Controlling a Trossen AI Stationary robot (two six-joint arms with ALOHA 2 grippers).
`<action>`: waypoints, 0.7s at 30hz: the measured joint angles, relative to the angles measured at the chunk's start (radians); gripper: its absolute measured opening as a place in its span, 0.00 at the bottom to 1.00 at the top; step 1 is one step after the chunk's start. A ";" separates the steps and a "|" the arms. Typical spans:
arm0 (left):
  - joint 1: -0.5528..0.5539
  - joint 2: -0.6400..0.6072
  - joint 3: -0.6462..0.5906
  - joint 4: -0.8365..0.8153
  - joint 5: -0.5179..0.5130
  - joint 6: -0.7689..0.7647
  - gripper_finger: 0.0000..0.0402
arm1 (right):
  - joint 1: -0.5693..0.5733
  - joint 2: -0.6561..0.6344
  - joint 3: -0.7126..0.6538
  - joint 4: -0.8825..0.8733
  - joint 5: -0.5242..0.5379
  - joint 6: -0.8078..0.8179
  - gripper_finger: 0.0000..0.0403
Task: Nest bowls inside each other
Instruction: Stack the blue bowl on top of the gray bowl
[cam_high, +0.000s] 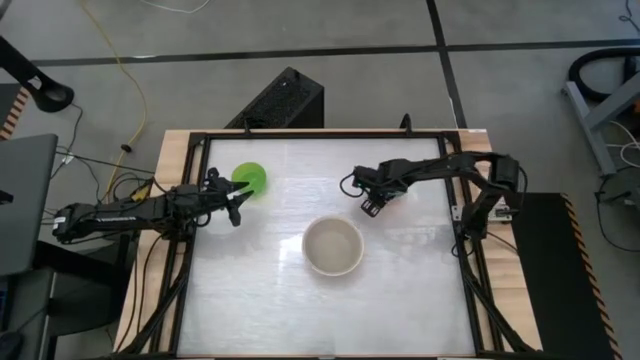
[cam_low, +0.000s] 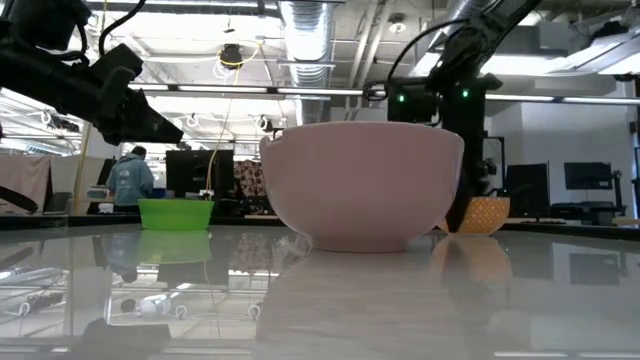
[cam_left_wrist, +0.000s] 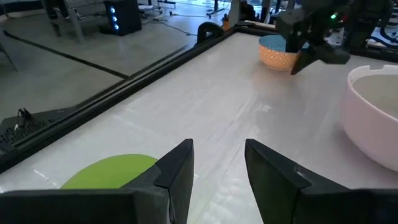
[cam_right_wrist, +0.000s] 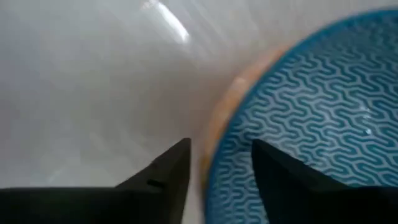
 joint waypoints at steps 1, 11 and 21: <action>0.000 0.000 0.000 0.000 0.003 -0.004 0.33 | -0.003 0.007 0.000 0.001 0.000 0.000 0.40; 0.000 0.000 0.000 0.001 0.016 -0.009 0.33 | 0.017 -0.028 0.008 -0.048 0.057 0.005 0.09; 0.000 0.000 0.000 0.004 0.028 -0.009 0.33 | 0.136 -0.103 0.172 -0.176 0.079 0.072 0.09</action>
